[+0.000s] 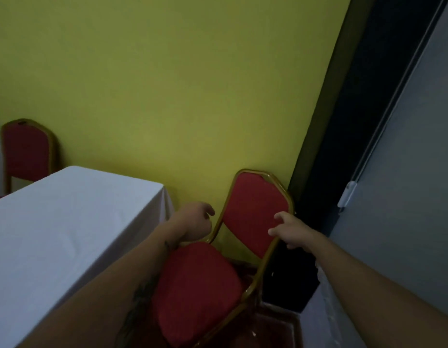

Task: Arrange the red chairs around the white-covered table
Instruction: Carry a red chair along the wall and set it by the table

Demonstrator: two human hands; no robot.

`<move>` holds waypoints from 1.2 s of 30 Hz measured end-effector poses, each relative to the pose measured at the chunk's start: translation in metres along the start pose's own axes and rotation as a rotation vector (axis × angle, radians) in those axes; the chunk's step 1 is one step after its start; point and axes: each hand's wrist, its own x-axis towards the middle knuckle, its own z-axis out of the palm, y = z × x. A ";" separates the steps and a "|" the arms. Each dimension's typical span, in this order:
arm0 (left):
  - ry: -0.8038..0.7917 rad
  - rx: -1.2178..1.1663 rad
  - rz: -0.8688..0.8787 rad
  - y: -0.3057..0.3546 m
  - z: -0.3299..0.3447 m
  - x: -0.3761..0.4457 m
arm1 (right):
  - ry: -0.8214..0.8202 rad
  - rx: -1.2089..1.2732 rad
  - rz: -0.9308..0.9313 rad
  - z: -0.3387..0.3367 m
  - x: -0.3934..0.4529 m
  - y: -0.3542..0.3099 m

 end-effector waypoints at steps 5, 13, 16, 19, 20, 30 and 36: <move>-0.022 0.001 0.086 0.014 0.003 0.073 | 0.037 -0.033 0.070 -0.021 0.044 0.005; -0.037 0.053 0.084 0.021 0.026 0.170 | 0.047 -0.108 0.055 -0.057 0.126 0.005; -0.023 0.046 0.062 0.028 0.033 0.211 | 0.033 -0.121 0.035 -0.071 0.167 0.002; -0.013 0.035 0.037 0.043 0.042 0.260 | 0.006 -0.178 0.017 -0.084 0.213 0.005; -0.009 0.033 0.028 0.049 0.046 0.279 | 0.006 -0.207 0.012 -0.088 0.230 0.007; 0.031 -0.208 -0.242 0.114 0.112 0.442 | -0.014 -0.234 0.151 -0.095 0.353 0.044; 0.022 -0.424 -0.410 0.129 0.158 0.493 | 0.029 -0.250 0.122 -0.091 0.370 0.058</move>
